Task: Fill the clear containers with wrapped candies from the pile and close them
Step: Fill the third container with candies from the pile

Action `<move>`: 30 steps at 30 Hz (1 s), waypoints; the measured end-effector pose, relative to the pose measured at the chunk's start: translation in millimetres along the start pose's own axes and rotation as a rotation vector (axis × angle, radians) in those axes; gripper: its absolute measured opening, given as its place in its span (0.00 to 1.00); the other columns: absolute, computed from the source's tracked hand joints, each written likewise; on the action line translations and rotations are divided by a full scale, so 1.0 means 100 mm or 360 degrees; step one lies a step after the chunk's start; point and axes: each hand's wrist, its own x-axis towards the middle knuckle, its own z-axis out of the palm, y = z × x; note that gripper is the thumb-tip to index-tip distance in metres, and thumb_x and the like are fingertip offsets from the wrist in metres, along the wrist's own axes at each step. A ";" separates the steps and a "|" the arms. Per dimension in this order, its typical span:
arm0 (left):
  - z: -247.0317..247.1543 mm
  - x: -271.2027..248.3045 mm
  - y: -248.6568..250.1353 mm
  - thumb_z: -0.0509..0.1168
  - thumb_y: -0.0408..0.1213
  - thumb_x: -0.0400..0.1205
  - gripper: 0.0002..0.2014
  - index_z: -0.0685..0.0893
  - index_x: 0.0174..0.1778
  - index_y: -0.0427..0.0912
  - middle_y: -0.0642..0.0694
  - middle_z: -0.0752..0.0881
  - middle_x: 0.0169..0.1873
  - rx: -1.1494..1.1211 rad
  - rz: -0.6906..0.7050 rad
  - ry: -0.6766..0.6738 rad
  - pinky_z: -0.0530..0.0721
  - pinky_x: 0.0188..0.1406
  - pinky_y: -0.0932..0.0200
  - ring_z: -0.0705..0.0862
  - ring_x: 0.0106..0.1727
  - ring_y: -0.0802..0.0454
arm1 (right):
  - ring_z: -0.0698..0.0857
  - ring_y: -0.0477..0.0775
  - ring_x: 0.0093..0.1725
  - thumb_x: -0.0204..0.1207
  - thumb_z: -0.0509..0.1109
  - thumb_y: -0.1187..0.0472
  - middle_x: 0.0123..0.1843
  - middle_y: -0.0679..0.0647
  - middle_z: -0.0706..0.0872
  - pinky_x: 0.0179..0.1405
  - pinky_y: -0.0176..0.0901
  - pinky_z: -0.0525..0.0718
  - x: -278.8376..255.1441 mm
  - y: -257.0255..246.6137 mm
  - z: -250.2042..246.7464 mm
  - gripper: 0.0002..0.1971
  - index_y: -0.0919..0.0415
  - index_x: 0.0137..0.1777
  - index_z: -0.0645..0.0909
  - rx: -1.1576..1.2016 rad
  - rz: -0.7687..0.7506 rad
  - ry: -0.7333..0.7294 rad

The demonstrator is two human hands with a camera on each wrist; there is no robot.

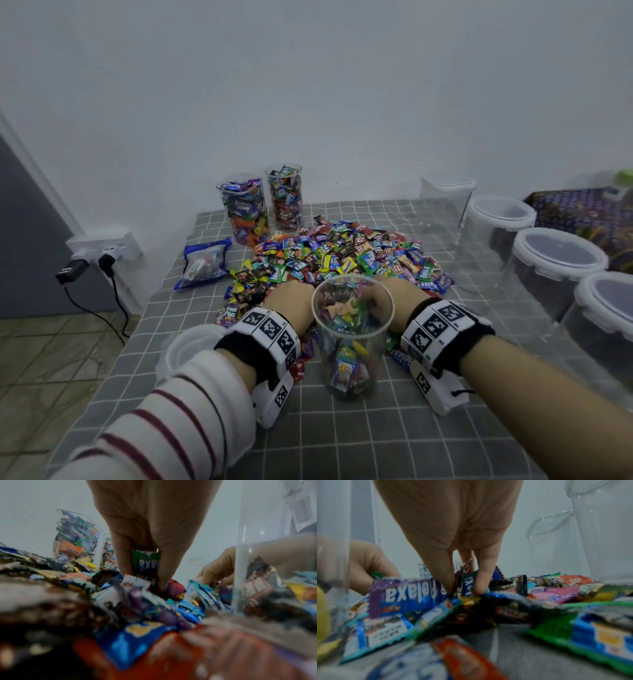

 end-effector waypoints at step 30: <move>-0.69 -0.61 0.03 0.70 0.39 0.79 0.13 0.88 0.58 0.40 0.41 0.90 0.46 -0.1305 -0.0184 0.0823 0.82 0.54 0.51 0.86 0.48 0.48 | 0.85 0.62 0.44 0.74 0.70 0.68 0.41 0.55 0.84 0.49 0.63 0.83 -0.67 -0.09 -0.76 0.13 0.49 0.34 0.79 0.0990 -0.0078 0.0949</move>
